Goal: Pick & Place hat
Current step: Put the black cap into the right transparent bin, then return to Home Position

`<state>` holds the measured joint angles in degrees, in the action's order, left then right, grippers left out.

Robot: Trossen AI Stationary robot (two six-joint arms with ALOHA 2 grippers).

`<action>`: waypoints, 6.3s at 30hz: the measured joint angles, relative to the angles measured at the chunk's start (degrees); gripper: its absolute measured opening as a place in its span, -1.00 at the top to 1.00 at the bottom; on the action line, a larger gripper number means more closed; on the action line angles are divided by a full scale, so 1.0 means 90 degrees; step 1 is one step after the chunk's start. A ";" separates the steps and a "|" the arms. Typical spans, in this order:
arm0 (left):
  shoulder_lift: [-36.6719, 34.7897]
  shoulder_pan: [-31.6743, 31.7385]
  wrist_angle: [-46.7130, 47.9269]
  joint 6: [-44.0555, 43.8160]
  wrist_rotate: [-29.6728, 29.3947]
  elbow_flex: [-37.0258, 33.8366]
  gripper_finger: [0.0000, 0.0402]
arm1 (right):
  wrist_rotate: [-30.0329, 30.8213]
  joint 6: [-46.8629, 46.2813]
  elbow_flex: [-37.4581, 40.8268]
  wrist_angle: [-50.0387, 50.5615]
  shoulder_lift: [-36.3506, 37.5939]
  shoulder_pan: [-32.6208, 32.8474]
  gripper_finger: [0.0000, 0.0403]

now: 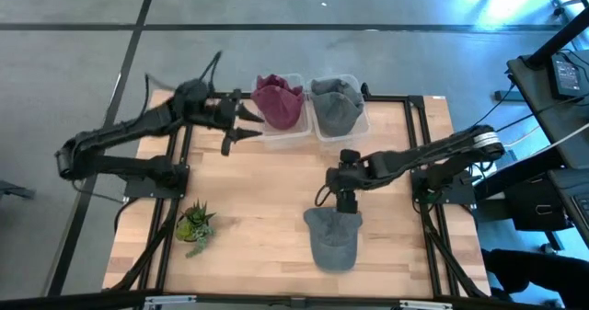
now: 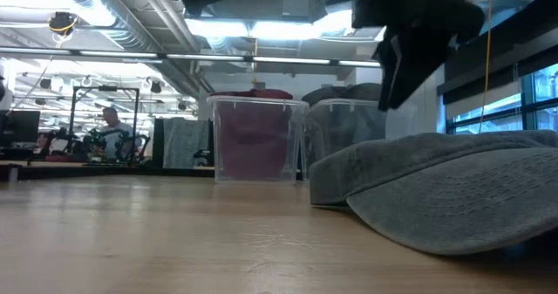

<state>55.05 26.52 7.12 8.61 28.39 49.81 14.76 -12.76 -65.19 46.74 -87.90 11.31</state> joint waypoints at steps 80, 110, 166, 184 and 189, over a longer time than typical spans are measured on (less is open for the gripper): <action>-0.0700 -0.1503 -0.2433 -0.0371 -0.0023 -0.2160 0.16 | 0.0083 0.0937 -0.3281 0.1040 0.1372 -0.1907 0.70; -0.0700 -0.1503 -0.2429 -0.0142 -0.0025 -0.2160 0.17 | -0.0832 0.2475 -0.3012 0.1215 0.1307 -0.3716 0.70; -0.1528 0.0117 -0.2049 -0.1072 0.0928 -0.2289 0.16 | -0.0941 0.1103 0.2949 -0.3082 0.5438 -0.2665 -0.20; -0.2820 0.1436 -0.5106 -0.3275 0.0916 -0.4906 0.17 | -0.1313 0.0625 0.5722 -0.4590 0.8490 -0.2407 -0.19; -0.3361 0.0645 -0.4937 -0.3270 -0.0064 -0.5236 0.16 | -0.1311 0.0636 0.5722 -0.4277 0.8958 -0.2407 -0.19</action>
<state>24.80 32.33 -37.32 -20.82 27.81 2.69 2.96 -7.03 -13.69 8.24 -7.27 -10.35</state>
